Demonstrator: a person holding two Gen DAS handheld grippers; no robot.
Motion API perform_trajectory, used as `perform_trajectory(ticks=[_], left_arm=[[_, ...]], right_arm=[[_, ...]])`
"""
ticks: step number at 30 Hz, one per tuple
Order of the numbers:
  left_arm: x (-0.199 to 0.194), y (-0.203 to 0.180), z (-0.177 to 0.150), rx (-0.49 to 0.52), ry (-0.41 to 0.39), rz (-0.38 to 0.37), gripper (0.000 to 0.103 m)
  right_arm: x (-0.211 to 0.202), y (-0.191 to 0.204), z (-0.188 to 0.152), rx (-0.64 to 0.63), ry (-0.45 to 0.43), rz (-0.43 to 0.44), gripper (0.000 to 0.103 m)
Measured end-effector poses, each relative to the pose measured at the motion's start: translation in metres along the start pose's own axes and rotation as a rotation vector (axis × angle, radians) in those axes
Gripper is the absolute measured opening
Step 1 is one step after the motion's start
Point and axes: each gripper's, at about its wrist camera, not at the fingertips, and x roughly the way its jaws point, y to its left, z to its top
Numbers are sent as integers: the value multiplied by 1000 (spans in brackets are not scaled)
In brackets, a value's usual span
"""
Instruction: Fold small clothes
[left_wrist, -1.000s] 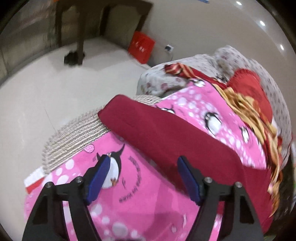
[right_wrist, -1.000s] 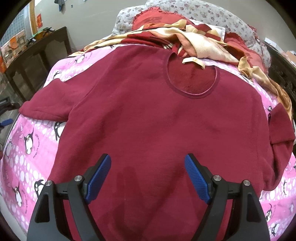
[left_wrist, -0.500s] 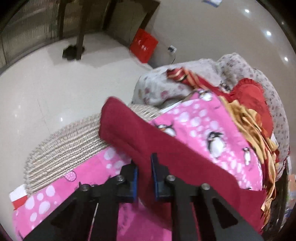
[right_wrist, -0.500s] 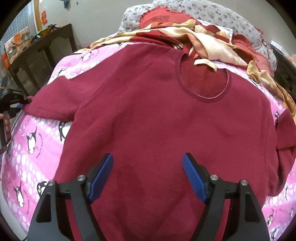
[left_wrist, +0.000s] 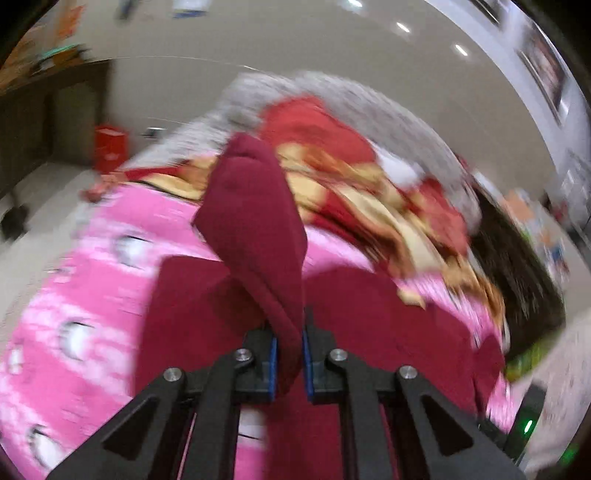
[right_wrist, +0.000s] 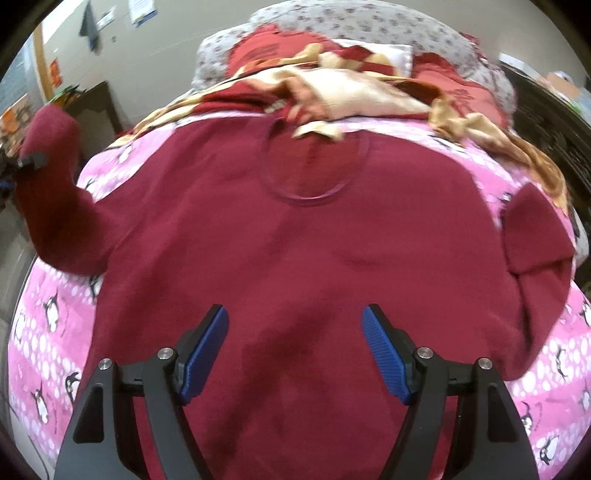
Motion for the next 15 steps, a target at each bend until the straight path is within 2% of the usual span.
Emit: perform_trajectory(ticks=[5, 7, 10, 12, 13, 15], left_arm=[[60, -61, -51, 117, 134, -65, 11], [81, -71, -75, 150, 213, -51, 17], [87, -70, -91, 176, 265, -54, 34], [72, -64, -93, 174, 267, -85, 56], [60, -61, -92, 175, 242, -90, 60], [38, -50, -88, 199, 168, -56, 75]], right_arm=[[-5, -38, 3, 72, -9, -32, 83], [-3, -48, 5, 96, -2, -30, 83], [-1, -56, 10, 124, -2, 13, 83], [-2, -56, 14, 129, -19, 40, 83], [-1, -55, 16, 129, -25, 53, 83], [0, -49, 22, 124, -38, 96, 83]])
